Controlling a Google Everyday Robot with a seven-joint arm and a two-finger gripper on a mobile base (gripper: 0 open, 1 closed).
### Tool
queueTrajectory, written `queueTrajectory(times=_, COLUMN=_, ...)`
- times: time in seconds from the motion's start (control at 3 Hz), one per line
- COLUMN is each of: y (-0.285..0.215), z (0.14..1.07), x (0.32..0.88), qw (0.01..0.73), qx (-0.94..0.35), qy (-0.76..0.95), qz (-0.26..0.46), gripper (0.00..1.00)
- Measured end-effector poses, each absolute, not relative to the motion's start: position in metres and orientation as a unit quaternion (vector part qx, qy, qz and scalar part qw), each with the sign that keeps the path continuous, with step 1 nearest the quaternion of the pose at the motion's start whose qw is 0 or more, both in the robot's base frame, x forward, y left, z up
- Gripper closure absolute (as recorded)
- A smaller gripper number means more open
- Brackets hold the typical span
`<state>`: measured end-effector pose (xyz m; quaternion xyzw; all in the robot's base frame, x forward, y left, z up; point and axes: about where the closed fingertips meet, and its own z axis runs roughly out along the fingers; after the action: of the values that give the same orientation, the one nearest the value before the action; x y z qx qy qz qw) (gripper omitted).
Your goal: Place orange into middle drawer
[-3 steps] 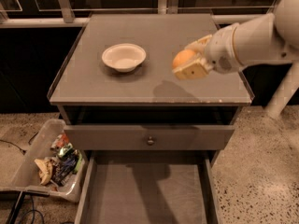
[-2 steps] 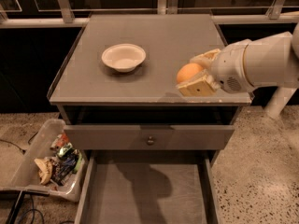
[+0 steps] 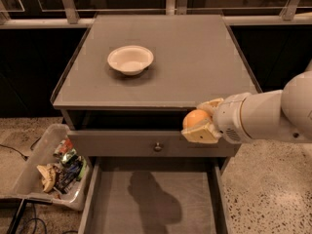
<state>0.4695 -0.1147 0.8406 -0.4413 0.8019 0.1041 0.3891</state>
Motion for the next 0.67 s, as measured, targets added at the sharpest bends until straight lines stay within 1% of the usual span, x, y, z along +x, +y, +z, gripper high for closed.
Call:
queueTrajectory(times=0.33, y=-0.115, z=0.841, x=0.469, qw=0.389, qx=-0.441, qy=0.802, qz=0.104, gripper=1.0)
queueTrajectory(times=0.67, y=-0.109, z=0.814, x=0.469, qw=0.368, qx=-0.436, qy=0.813, qz=0.116, gripper=1.0)
